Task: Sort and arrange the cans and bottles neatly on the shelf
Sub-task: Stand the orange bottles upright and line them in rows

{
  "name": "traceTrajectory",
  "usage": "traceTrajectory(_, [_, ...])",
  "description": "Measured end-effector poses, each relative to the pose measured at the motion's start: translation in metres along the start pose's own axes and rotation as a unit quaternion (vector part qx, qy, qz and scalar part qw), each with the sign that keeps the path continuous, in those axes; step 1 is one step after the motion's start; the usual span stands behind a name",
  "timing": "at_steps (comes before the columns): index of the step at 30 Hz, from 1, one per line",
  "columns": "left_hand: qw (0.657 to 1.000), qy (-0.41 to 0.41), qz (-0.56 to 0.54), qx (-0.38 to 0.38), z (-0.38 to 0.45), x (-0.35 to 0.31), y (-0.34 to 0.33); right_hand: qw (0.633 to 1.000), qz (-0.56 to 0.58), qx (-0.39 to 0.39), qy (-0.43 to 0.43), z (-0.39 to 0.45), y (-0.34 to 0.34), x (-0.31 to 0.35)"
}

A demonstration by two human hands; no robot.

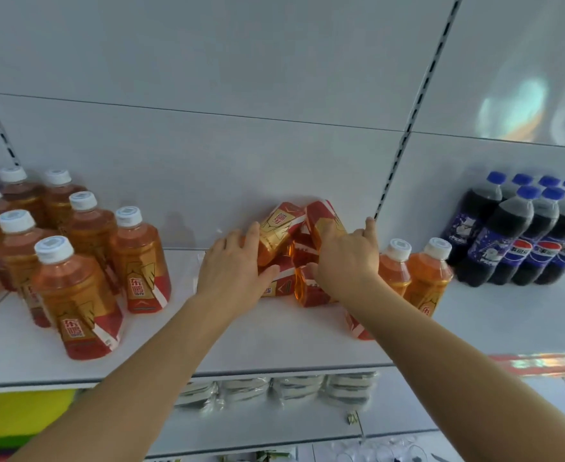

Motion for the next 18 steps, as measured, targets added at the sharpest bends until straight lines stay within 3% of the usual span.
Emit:
traceTrajectory(4, [1.0, 0.024, -0.003, -0.015, 0.012, -0.001, -0.006, 1.0, -0.019, -0.012, -0.013, 0.008, 0.001, 0.003])
traceTrajectory(8, [0.999, 0.012, -0.021, -0.025, 0.013, 0.003, 0.002, 0.997, 0.037, -0.066, -0.025, 0.007, 0.013, -0.001])
traceTrajectory(12, [0.992, 0.007, -0.116, -0.052, 0.013, 0.003, 0.022, 0.979, 0.117, -0.163, -0.038, 0.009, 0.036, -0.021])
traceTrajectory(15, [0.987, -0.046, -0.135, -0.075, 0.021, -0.007, 0.045, 0.961, 0.226, -0.161, -0.008, 0.013, 0.052, -0.04])
traceTrajectory(18, [0.986, -0.056, -0.136, -0.076, 0.034, -0.005, 0.078, 0.926, 0.344, -0.153, -0.032, 0.019, 0.062, -0.056])
Point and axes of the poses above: each hand's wrist, its own z-axis towards the middle knuckle, its own y-axis out of the back of the hand, x = y × z, the point moved 2 cm from there along z, towards the middle knuckle, and after that the axes turned 15 degrees about -z, right-handed, at the moved point
